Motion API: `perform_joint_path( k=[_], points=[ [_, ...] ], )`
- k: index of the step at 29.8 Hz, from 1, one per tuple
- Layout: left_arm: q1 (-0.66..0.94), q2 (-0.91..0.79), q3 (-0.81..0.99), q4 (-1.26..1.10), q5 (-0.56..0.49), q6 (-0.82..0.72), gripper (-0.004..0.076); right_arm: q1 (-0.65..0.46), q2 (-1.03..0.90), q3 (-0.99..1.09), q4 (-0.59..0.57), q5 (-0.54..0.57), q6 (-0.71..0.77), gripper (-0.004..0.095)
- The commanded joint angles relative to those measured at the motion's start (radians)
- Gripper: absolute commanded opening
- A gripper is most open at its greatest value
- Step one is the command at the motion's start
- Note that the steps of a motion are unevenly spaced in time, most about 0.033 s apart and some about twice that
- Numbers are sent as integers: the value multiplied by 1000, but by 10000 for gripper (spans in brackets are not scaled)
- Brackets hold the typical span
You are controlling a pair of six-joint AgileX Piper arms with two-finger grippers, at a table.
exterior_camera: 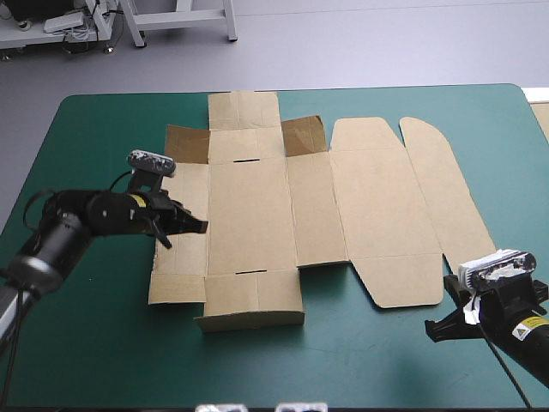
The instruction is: Fold the box
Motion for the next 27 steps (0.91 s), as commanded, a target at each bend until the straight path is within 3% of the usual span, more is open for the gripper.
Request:
perform_joint_path(
  k=[1,5,8,13,17,23,27],
  points=[
    [144,93,-136,-234,105,207,16,5,6,-27,20,-64,-12,-13],
    [362,143,-158,-490,291,416,15,5,6,-27,20,-64,-12,-13],
    [504,155,-158,-535,439,448,13,5,6,-27,20,-64,-12,-13],
    [679,159,-158,-535,489,422,40,5,6,-27,20,-64,-12,-13],
    [710,173,-158,-532,489,423,164,5,6,-27,20,-66,-12,-13],
    [708,204,-80,-500,491,433,475,5,6,-27,20,-66,-12,-13],
    [708,214,23,-586,464,515,519,5,6,-27,20,-66,-12,-13]
  ],
)
